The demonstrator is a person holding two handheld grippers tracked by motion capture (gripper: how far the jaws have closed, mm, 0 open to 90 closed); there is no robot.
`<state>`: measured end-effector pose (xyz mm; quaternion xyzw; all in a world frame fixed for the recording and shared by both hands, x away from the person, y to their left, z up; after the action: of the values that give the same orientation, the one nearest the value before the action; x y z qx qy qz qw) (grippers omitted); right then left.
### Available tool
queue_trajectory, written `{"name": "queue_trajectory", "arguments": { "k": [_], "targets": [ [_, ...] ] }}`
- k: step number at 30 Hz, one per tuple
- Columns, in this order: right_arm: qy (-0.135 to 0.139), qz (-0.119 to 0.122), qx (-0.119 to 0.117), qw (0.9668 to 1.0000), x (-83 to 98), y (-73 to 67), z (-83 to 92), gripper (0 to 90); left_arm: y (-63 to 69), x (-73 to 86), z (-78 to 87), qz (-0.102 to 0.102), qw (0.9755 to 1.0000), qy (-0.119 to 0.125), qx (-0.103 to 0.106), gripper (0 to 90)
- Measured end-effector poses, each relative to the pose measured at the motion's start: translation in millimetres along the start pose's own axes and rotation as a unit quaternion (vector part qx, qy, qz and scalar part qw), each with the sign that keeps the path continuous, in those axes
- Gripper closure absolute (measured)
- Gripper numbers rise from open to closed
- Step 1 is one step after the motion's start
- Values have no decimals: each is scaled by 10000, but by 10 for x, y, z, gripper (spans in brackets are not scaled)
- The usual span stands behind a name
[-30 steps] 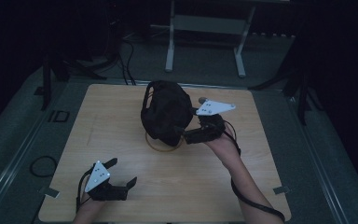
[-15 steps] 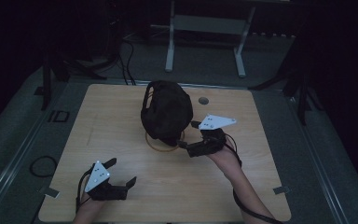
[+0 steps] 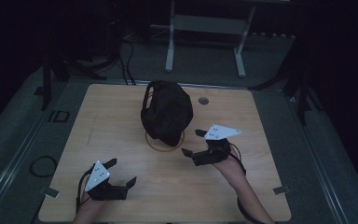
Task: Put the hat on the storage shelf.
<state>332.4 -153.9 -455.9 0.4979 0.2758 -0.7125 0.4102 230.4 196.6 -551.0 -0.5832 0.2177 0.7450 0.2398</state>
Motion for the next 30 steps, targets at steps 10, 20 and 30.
{"name": "queue_trajectory", "arguments": {
  "k": [10,20,30],
  "targets": [
    [-154,5,-27,9999,256,-15,35,132,-1,5,0,-2,10000,-1,10,6],
    [-266,-54,34,9996,532,-3,45,134,6,5,-9,18,10000,-13,21,6],
    [-393,-103,112,9991,755,17,100,134,55,17,-34,-66,9998,-75,188,6]
  ]
}}
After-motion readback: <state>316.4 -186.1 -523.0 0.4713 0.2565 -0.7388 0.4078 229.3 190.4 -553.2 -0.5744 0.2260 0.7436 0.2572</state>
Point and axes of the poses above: each handheld gripper's, and its own axes: z roughly backward along the jaws, x roughly out of its underside, y roughly to its right, the point moved 1 cm from there along -z, roughly forward along the jaws, and after that the axes turned 7 degrees about y, right-handed, at the moved point
